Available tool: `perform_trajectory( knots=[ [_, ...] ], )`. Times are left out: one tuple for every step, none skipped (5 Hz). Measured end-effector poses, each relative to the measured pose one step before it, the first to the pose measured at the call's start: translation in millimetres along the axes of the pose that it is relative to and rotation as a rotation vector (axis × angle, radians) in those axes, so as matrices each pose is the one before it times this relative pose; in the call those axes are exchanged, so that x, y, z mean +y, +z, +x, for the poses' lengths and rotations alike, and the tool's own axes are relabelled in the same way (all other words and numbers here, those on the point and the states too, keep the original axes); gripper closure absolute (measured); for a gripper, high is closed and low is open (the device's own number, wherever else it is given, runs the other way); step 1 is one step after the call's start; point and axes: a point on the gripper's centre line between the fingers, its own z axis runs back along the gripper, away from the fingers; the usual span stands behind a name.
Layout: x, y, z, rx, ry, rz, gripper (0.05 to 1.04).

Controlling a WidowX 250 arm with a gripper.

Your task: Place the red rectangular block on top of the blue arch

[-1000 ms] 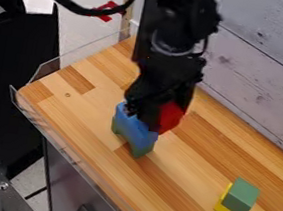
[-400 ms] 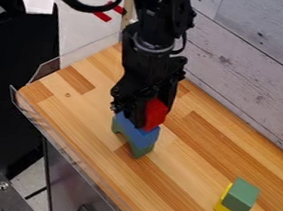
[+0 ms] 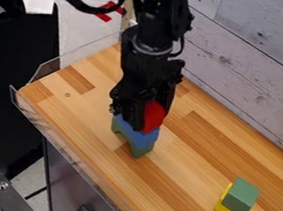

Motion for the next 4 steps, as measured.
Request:
perform_trajectory(
  knots=[
    [-1.30,-2.22,0.41,-0.0002,-0.0010,0.0016,0.489],
    [0.03,-3.89,0.51,-0.0004,0.0014,0.0079,0.437],
    [-1.34,-1.60,0.07,0.0028,0.0029,0.0088,0.137],
    [-0.78,-1.23,-0.07,0.0021,-0.0068,0.0185,0.082]
  ],
)
